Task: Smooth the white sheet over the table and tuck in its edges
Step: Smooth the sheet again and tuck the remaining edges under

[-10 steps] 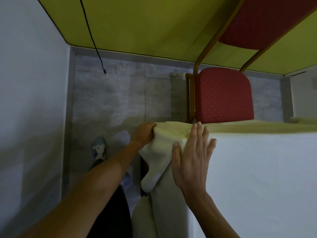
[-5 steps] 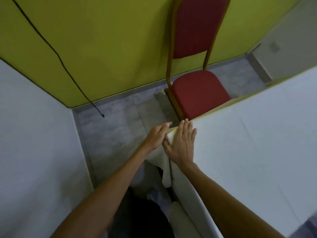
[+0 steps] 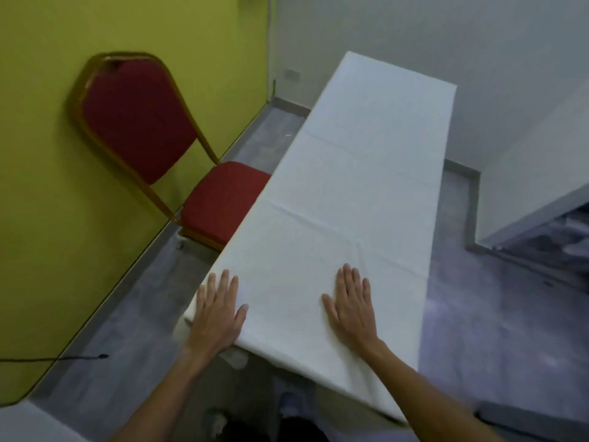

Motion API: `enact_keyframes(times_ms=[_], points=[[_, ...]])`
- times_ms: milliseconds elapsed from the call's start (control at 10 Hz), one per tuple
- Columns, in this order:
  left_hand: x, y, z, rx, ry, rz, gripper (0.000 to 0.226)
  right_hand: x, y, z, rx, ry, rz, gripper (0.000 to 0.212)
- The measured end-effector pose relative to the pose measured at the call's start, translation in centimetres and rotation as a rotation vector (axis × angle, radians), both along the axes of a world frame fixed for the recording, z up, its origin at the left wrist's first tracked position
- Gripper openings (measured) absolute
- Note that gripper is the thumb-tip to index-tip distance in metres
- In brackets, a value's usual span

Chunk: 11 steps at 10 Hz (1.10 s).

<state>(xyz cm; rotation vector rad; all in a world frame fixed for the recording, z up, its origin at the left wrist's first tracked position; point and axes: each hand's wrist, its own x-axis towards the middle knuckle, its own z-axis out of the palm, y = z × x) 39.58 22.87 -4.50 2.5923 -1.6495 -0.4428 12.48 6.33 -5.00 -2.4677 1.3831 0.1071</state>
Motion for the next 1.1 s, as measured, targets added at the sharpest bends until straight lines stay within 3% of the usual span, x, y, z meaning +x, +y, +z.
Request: enact_keyframes(times_ms=[200, 300, 500, 600, 700, 800, 1000, 1100], points=[[-0.7, -1.3, 1.8, 0.013, 0.020, 0.014, 0.078, -11.8, -3.1, 0.8, -0.018, 0.066, -0.397, 0.088], [-1.5, -5.2, 2.7, -0.021, 0.089, -0.065, 0.080, -9.0, -4.4, 1.4, -0.035, -0.001, -0.472, 0.084], [-5.3, -18.5, 2.4, -0.094, 0.132, -0.404, 0.065, 4.9, -6.6, 0.7, -0.100, -0.104, -0.141, 0.058], [-5.8, -22.7, 1.4, -0.065, 0.105, -0.471, 0.066, 8.2, -8.4, -0.4, -0.079, -0.092, -0.107, 0.058], [-3.5, -24.1, 0.3, -0.041, 0.098, -0.480, 0.075, 6.7, -9.9, -0.4, -0.037, -0.033, -0.204, 0.067], [-0.1, -23.6, -0.5, -0.051, 0.052, -0.525, 0.068, 1.9, -10.4, -0.1, -0.081, 0.023, -0.256, 0.070], [7.0, -21.7, 0.8, 0.043, -0.013, -0.345, 0.079, -8.2, -9.8, 0.2, -0.004, 0.163, -0.439, 0.086], [8.7, -21.9, 1.8, 0.096, 0.039, -0.339, 0.086, -8.7, -10.9, 0.0, 0.015, 0.172, -0.442, 0.095]])
